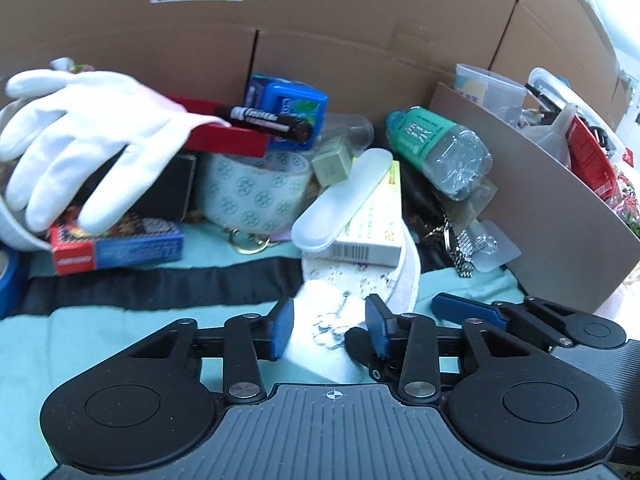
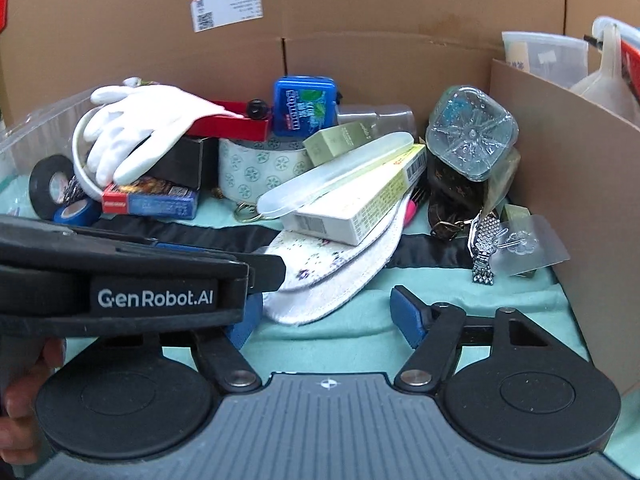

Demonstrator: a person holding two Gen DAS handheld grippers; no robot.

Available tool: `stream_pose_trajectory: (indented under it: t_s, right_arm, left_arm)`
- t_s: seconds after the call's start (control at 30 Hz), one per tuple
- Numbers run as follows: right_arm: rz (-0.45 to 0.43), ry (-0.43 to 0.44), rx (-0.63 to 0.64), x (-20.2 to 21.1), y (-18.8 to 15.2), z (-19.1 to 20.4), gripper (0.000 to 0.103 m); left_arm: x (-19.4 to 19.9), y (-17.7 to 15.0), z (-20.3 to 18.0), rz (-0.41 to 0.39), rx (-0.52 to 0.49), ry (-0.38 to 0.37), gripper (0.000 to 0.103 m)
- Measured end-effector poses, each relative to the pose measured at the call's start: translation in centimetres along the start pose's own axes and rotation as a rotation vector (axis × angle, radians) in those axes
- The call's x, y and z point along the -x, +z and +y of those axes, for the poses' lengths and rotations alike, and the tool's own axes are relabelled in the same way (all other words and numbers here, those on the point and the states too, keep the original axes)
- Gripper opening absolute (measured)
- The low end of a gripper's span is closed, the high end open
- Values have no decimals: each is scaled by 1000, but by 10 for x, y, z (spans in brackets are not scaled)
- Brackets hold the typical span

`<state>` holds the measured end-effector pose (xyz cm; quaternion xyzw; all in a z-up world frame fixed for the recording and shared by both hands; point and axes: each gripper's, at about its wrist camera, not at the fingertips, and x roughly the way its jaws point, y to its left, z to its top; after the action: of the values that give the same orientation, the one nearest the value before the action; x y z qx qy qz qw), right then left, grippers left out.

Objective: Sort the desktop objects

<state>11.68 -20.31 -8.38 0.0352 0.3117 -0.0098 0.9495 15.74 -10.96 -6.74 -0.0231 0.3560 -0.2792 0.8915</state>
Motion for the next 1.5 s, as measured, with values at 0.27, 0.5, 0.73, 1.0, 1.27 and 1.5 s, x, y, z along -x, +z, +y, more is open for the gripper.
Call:
stream_pose_trajectory:
  t_s: [0.27, 0.5, 0.73, 1.0, 1.27, 1.5]
  right_arm:
    - [1, 41, -40, -10, 6, -10, 61]
    - [-18, 17, -37, -3, 5, -10, 27]
    - [-26, 35, -63, 9, 1, -10, 13]
    - [-57, 73, -25, 46, -6, 7, 10]
    - [-56, 107, 5, 95, -21, 15, 7]
    - [-22, 71, -1, 104, -36, 13, 12]
  left_arm:
    - [-19, 11, -4, 1, -26, -28, 10]
    - [-11, 8, 1, 8, -8, -43, 0]
    - [12, -4, 21, 3, 58, 17, 0]
    - [55, -24, 34, -11, 101, 21, 0]
    - [103, -48, 38, -8, 90, 22, 0]
    - [123, -76, 36, 7, 46, 52, 29]
